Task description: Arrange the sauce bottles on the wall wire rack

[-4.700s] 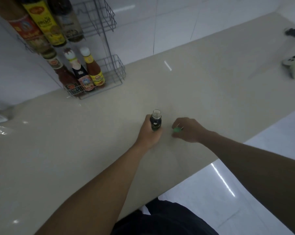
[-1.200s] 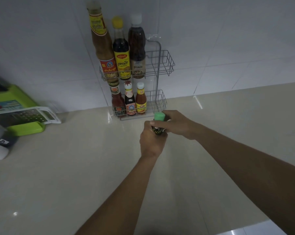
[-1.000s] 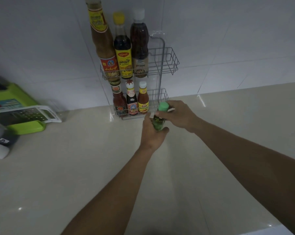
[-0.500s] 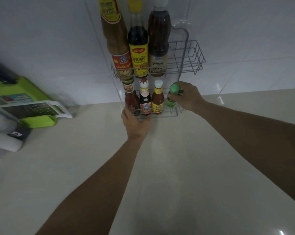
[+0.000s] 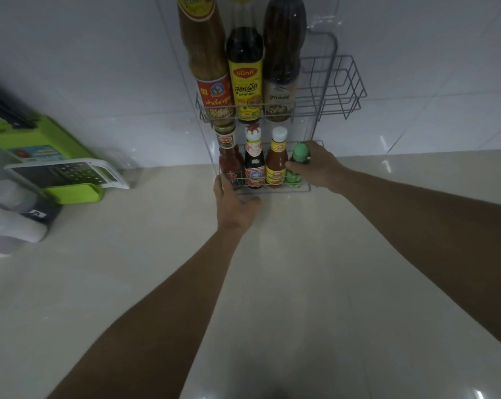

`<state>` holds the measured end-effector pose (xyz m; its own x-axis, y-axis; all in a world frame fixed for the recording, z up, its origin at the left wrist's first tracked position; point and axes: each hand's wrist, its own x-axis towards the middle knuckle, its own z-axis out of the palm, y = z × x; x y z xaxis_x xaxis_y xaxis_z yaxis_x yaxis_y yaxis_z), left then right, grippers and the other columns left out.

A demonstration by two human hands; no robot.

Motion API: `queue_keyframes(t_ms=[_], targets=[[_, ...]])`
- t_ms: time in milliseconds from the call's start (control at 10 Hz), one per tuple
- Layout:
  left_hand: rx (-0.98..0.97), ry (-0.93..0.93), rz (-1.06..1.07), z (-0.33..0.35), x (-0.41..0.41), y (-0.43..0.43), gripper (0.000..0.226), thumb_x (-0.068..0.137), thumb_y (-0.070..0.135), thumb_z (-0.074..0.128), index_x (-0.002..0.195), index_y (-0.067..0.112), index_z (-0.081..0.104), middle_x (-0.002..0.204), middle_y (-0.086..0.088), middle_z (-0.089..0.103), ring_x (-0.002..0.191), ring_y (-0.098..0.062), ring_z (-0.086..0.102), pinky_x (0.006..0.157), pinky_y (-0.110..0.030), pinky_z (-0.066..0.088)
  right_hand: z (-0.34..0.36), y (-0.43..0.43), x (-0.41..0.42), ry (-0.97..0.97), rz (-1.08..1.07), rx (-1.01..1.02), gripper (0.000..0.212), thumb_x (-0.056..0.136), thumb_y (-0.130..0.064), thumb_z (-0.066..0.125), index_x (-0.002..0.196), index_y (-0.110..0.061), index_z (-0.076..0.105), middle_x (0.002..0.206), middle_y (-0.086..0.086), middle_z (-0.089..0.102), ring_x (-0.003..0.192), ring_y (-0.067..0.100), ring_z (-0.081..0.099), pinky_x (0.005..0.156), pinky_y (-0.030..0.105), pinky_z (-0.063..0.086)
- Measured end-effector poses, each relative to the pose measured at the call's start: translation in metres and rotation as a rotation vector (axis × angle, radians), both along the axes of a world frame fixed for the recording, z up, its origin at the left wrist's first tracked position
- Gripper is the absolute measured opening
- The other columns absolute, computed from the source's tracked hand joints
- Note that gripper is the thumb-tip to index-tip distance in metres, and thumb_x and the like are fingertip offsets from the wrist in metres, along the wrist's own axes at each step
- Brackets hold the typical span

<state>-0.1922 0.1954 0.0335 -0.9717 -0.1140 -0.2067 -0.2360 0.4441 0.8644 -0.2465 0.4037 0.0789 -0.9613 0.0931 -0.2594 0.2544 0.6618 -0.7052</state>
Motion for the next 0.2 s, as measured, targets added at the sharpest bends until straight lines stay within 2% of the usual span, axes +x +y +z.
queue_keyframes(t_ms=[100,200], targets=[[-0.148,0.0,-0.062,0.008,0.003,-0.006,0.105,0.071,0.042,0.066,0.161,0.024,0.016,0.162,-0.004,0.026,0.148,-0.026,0.029,0.119,-0.05,0.035,0.007,-0.006,0.008,0.003,0.012,0.05,0.082,0.087,-0.039,0.072,0.15,-0.008,0.028,0.14,0.014,0.05,0.125,0.031,0.049,0.095,0.036,0.045],[-0.325,0.011,-0.157,0.02,0.004,-0.012,0.098,0.075,0.049,0.054,0.161,0.019,0.016,0.162,-0.006,0.028,0.15,-0.029,0.025,0.12,-0.051,0.029,0.013,-0.014,0.014,0.044,-0.002,0.144,0.099,0.088,-0.047,0.068,0.156,-0.003,0.012,0.159,0.016,0.028,0.144,0.033,0.031,0.115,0.041,0.033]])
